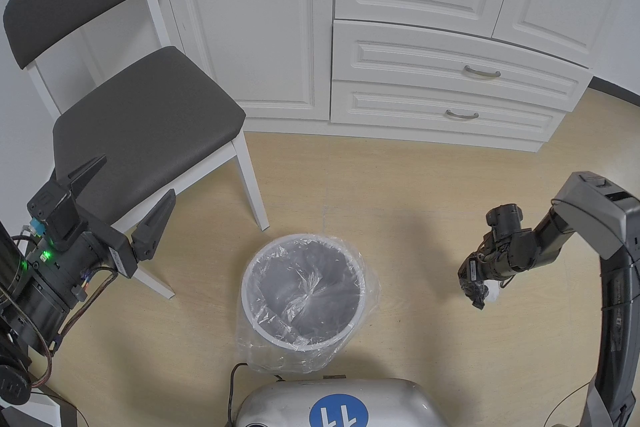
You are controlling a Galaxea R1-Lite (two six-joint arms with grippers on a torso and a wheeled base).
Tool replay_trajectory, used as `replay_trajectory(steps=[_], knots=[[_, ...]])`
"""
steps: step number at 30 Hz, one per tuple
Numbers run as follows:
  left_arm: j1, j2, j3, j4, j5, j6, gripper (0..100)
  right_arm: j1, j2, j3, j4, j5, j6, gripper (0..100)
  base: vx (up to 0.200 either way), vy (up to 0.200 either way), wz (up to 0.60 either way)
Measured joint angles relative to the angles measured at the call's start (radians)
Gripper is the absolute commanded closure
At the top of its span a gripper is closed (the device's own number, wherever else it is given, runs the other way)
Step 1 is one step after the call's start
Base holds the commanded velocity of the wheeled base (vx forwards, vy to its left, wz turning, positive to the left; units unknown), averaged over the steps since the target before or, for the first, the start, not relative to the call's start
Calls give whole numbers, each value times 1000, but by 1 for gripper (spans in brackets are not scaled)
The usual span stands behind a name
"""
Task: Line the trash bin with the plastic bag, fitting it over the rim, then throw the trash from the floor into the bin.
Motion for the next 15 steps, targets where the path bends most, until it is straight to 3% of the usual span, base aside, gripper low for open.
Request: replay_trajectory(steps=[6, 15], knots=[[5, -11, 1, 0, 3, 7, 0, -3, -213, 232, -125, -16, -189, 100, 0, 0, 0], [13, -18, 0, 4, 8, 11, 0, 31, -547, 455, -187, -89, -334, 100, 0, 0, 0]])
